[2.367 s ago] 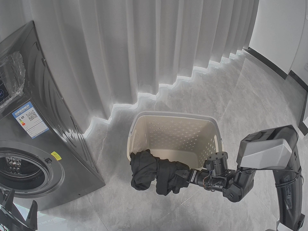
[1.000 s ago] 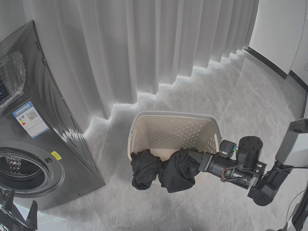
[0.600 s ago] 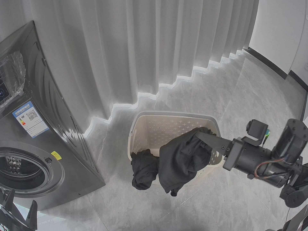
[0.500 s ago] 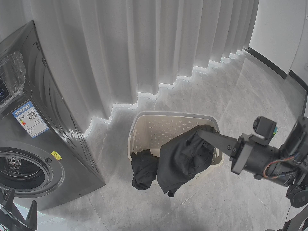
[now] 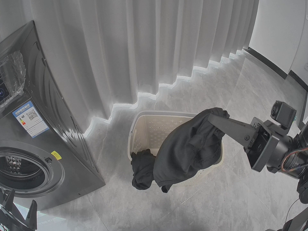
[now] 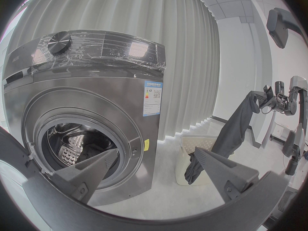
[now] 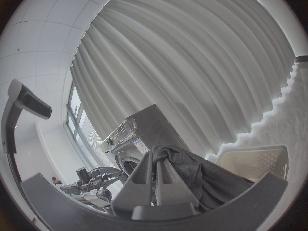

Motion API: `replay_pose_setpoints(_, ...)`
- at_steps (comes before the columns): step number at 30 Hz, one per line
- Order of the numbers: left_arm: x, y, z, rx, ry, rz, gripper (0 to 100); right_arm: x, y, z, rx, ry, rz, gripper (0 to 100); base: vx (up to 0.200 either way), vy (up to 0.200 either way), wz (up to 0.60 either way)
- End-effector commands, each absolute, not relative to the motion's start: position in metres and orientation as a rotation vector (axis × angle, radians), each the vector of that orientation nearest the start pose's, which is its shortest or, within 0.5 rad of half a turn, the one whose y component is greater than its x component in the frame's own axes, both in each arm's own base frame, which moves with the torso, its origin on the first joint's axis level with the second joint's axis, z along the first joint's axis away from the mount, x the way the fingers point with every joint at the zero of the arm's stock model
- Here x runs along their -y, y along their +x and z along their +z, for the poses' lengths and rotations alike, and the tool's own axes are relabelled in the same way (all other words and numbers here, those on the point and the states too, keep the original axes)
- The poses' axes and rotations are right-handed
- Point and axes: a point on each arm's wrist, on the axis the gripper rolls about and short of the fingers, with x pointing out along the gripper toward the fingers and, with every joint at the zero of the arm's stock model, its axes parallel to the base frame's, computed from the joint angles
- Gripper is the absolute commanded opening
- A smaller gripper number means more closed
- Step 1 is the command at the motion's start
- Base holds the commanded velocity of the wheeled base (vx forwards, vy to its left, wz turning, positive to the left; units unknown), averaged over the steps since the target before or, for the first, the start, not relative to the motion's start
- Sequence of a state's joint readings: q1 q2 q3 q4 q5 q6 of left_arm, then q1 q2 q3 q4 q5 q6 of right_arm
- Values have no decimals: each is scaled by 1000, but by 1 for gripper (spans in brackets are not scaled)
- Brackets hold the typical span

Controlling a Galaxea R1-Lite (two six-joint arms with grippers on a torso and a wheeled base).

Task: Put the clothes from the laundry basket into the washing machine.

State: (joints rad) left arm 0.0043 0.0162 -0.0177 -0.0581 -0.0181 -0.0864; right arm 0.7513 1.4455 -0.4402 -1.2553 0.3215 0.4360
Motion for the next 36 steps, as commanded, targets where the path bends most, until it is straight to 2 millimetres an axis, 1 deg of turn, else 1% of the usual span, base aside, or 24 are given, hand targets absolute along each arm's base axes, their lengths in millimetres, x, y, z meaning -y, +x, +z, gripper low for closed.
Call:
replay_pose_setpoints(1, 0, -23, 82, 59, -84, -15, 100, -151, 156, 215, 32, 404, 1141, 0, 0, 0, 0)
replay_pose_setpoints(4, 0, -23, 82, 58, -87, -15, 100, -151, 154, 213, 24, 401, 1154, 0, 0, 0, 0)
replay_pose_setpoints(12, 0, -23, 82, 59, -91, -12, 100, -152, 152, 209, 11, 393, 1165, 0, -200, 0, 0)
replay_pose_setpoints(16, 0, -23, 82, 59, -93, -12, 100, -152, 151, 212, 34, 383, 1169, 0, -200, 0, 0)
replay_pose_setpoints(24, 0, -23, 82, 59, -95, -12, 100, -150, 160, 218, 60, 383, 1164, 0, 0, 0, 0)
replay_pose_setpoints(26, 0, -23, 82, 58, -93, -12, 100, -147, 160, 218, 57, 372, 1198, 0, -100, 0, 0)
replay_pose_setpoints(28, 0, -23, 82, 56, -95, -12, 100, -145, 158, 217, 43, 349, 1282, 0, -200, 0, 0)
replay_pose_setpoints(29, 0, -23, 82, 56, -95, -12, 100, -145, 158, 217, 43, 349, 1282, 0, -200, 0, 0)
replay_pose_setpoints(30, 0, -23, 82, 58, -95, -12, 100, -144, 155, 216, 32, 329, 1358, 0, -200, 0, 0)
replay_pose_setpoints(32, 0, -23, 82, 58, -93, -12, 100, -141, 152, 214, 32, 310, 1427, 0, -200, 0, 0)
replay_pose_setpoints(36, 0, -23, 82, 58, -93, -12, 100, -141, 151, 215, 47, 308, 1441, 0, -200, 0, 0)
